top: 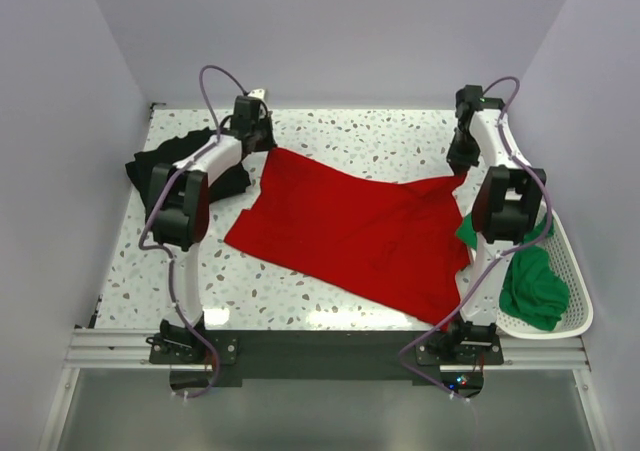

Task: Fold and stack the t-shirts
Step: Fold the tshirt

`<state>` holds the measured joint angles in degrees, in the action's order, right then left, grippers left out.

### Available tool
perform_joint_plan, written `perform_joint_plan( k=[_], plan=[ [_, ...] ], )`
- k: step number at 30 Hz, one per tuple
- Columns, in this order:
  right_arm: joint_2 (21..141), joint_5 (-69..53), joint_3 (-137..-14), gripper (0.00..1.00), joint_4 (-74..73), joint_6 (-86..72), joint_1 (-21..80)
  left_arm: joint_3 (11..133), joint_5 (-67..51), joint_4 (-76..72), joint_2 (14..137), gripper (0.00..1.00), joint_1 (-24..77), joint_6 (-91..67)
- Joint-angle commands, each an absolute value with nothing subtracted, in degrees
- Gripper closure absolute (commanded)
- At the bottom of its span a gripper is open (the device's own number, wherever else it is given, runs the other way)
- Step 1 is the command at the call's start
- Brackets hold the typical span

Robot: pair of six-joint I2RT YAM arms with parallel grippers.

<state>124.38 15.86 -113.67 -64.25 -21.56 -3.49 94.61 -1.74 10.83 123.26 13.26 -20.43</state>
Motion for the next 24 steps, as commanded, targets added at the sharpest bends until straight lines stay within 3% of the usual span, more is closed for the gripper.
perform_joint_plan(
  k=[1, 24],
  plan=[
    [118.93, 13.9, -114.53, 1.0, -67.32, -20.57, -3.6, 92.29, -3.52, 6.24, 117.52, 1.0, 12.83, -20.92],
    [84.38, 0.09, -76.21, 1.0, -72.15, -22.76, -0.44, 74.8, 4.66, 5.36, 103.89, 1.0, 12.74, -14.42]
  ],
)
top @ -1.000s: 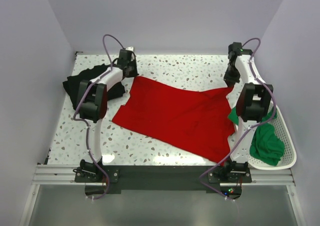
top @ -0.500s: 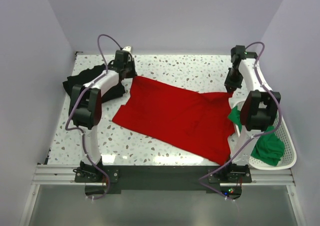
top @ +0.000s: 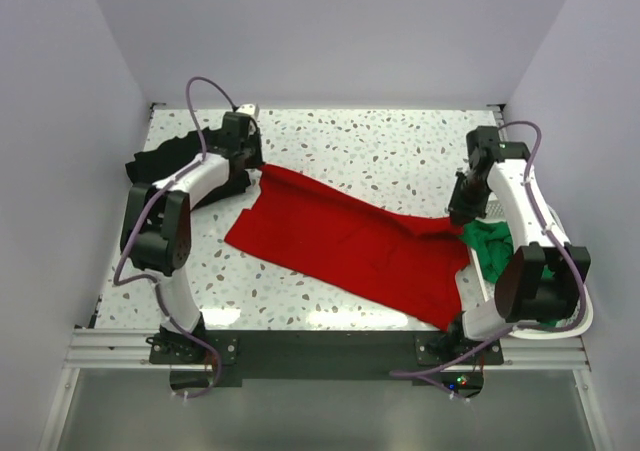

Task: Fold and stack the t-shirts
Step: Fold the tshirt

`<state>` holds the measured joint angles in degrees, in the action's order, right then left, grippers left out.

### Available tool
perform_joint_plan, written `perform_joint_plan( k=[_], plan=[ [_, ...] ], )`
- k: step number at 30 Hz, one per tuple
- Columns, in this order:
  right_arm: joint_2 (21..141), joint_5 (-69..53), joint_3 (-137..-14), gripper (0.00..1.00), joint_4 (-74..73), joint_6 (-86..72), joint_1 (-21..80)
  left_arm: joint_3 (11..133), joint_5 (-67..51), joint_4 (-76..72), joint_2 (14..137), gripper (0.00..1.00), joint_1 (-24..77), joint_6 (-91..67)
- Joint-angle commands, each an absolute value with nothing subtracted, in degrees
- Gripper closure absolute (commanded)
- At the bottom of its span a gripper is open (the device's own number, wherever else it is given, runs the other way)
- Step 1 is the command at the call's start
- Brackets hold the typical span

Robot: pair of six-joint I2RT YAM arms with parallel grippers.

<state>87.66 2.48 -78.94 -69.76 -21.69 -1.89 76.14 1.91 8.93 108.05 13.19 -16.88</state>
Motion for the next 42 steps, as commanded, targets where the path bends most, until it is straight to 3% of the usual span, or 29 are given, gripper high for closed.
perform_joint_plan(
  k=[1, 22, 24, 25, 26, 27, 28, 30, 34, 42],
  plan=[
    [82.81, 0.09, -74.2, 1.0, -72.25, -23.02, -0.44, 73.75, 4.83, 5.1, 103.02, 1.0, 12.74, -14.33],
    [73.74, -1.4, -59.77, 1.0, -74.71, -28.83, 7.82, 62.32, 8.43, 7.2, 93.96, 1.0, 12.83, -14.5],
    [73.13, -1.76, -58.8, 0.94, -74.79, -29.26, 8.69, 62.05, 10.97, 9.21, 92.91, 1.0, 12.83, -15.9],
    [72.95, -1.93, -57.67, 0.91, -74.79, -29.35, 9.14, 61.79, 11.86, 10.01, 92.47, 0.97, 12.83, -16.52],
    [72.69, -1.67, -57.13, 0.87, -74.97, -29.53, 9.49, 61.53, 12.56, 10.89, 92.03, 0.78, 12.83, -17.13],
    [72.51, -1.32, -56.69, 0.73, -75.23, -29.97, 10.01, 60.48, 13.87, 11.86, 90.54, 0.67, 12.83, -18.62],
    [71.9, -0.45, -56.08, 0.67, -75.41, -30.23, 10.37, 59.77, 14.23, 11.95, 89.31, 0.47, 12.83, -19.42],
    [70.93, -0.18, -56.25, 0.53, -76.02, -30.67, 10.55, 57.58, 14.5, 11.08, 85.81, 0.35, 13.01, -20.74],
    [69.96, 0.88, -58.61, 0.44, -75.68, -30.67, 10.55, 57.04, 13.45, 10.98, 83.32, 0.27, 14.15, -20.92],
    [73.47, 0.62, -57.14, 0.46, -68.66, -32.08, 10.55, 58.27, 5.73, 8.36, 87.26, 0.26, 17.66, -24.69]
  ],
)
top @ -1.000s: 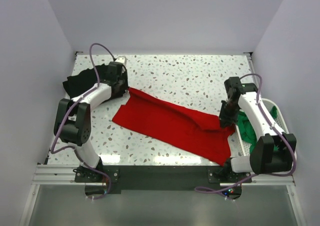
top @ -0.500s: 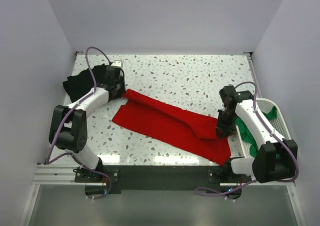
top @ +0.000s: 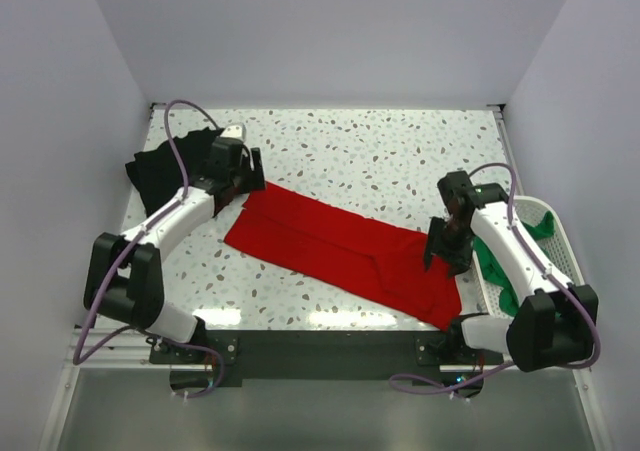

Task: Fold and stack the t-shirts
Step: Fold the tshirt

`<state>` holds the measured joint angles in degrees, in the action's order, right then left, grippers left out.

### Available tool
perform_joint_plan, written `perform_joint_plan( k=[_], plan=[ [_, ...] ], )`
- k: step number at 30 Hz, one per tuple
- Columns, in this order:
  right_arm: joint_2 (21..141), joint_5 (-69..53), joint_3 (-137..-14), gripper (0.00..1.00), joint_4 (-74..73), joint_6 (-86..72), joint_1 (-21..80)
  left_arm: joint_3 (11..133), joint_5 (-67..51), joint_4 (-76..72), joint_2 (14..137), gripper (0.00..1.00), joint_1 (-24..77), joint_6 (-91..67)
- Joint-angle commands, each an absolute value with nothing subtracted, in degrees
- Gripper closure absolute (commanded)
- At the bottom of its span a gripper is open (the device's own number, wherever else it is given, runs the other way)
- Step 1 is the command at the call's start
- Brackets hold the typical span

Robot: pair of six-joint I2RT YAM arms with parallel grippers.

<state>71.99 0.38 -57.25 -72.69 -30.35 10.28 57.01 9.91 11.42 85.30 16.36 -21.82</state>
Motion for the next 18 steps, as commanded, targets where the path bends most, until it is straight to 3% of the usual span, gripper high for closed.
perform_joint_plan(
  k=[1, 18],
  plan=[
    [73.82, 0.79, -55.91, 0.46, -67.77, -32.25, 10.63, 58.62, 4.93, 8.09, 88.06, 0.26, 18.01, -25.13],
    [83.67, 13.54, -55.81, 0.49, -57.31, -36.12, 8.18, 56.87, -3.43, -6.24, 99.31, 0.23, 19.78, -31.11]
  ],
)
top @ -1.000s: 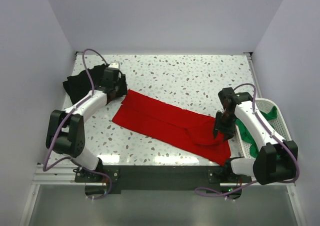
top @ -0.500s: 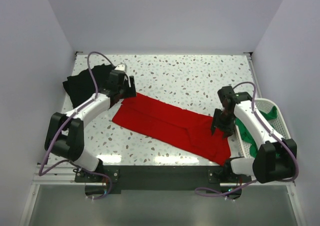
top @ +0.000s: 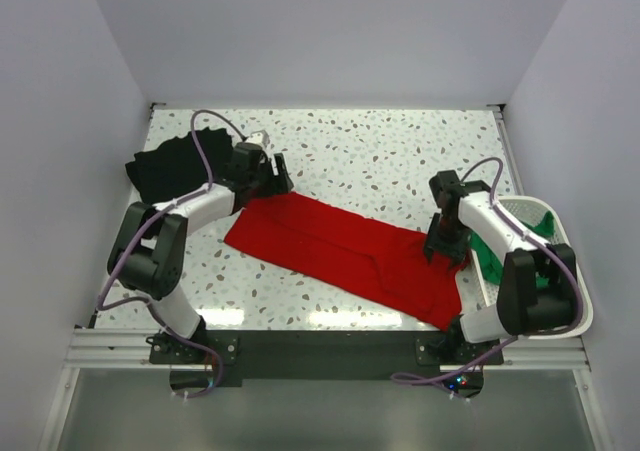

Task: Fold and stack the t-shirts
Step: Fold the tshirt

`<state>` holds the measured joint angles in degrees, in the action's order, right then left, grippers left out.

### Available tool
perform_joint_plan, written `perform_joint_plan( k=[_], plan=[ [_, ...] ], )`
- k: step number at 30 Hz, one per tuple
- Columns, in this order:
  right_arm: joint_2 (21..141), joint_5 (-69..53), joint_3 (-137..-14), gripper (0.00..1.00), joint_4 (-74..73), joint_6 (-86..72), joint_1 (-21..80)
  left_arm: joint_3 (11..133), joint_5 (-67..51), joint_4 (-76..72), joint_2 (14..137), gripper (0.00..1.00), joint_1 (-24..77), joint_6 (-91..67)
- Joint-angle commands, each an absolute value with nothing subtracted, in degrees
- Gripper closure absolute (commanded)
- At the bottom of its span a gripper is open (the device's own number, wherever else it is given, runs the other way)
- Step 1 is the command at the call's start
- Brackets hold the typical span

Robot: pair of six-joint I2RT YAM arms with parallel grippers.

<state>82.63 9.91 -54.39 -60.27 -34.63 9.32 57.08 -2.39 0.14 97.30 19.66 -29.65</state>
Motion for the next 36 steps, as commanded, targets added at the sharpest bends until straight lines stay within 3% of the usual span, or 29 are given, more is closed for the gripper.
perform_joint_plan(
  k=[1, 12, 21, 36],
  plan=[
    [84.19, 13.54, -55.81, 0.49, -56.87, -36.12, 8.09, 56.78, -3.25, -6.24, 99.75, 0.23, 19.78, -31.03],
    [90.35, 14.94, -59.84, 0.49, -55.28, -34.28, 7.03, 48.44, -0.18, -7.04, 100.2, 0.22, 19.78, -31.29],
    [91.4, 14.24, -63.8, 0.51, -54.23, -30.59, 3.43, 39.39, 13.7, 2.09, 92.48, 0.18, 19.25, -34.19],
    [99.66, 11.17, -69.87, 0.55, -45.36, -26.19, 2.99, 35.16, 14.41, 6.59, 82.98, 0.18, 19.16, -35.33]
  ],
)
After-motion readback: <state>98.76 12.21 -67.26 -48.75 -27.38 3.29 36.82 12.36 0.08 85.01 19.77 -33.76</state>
